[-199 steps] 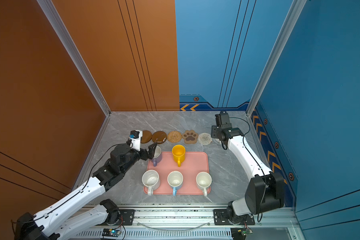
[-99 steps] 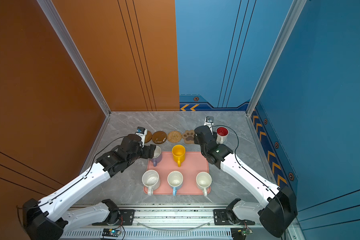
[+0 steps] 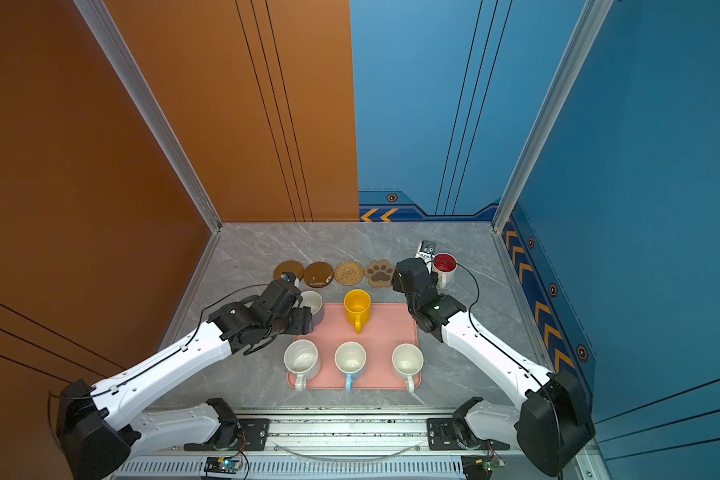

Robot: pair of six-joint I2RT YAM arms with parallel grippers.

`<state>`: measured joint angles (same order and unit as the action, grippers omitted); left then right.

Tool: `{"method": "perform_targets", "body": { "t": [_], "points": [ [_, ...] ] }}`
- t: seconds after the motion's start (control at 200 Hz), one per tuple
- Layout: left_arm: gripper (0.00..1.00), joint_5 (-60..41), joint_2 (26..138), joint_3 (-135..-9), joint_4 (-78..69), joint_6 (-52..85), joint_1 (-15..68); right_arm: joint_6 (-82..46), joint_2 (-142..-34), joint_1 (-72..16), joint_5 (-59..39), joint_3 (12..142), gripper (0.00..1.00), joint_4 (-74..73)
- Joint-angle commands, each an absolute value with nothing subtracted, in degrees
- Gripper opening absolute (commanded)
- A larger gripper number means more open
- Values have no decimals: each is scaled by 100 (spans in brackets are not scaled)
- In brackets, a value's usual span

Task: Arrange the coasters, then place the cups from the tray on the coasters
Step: 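Grasp the lavender mug rim on the tray with the left gripper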

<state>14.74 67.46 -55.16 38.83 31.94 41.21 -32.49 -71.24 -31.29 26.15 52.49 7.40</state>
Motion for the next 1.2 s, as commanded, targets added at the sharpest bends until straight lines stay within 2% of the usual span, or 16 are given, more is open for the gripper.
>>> {"method": "perform_targets", "body": {
  "t": [0.0,0.426,0.691,1.197],
  "points": [
    [75,1436,6904,-5491,4047,3502,4187,-3456,-7070,-3001,2284,5155,70,519],
    [72,1474,7541,-5458,3733,3709,4276,-3629,-7128,-2569,1743,4857,70,205],
    [62,1277,8068,-5485,3265,3670,4106,-3700,-7127,-2375,1583,4691,70,62],
    [52,1241,8419,-5404,3032,3594,3829,-3767,-7170,-2206,1417,4544,70,-53]
  ]
}}
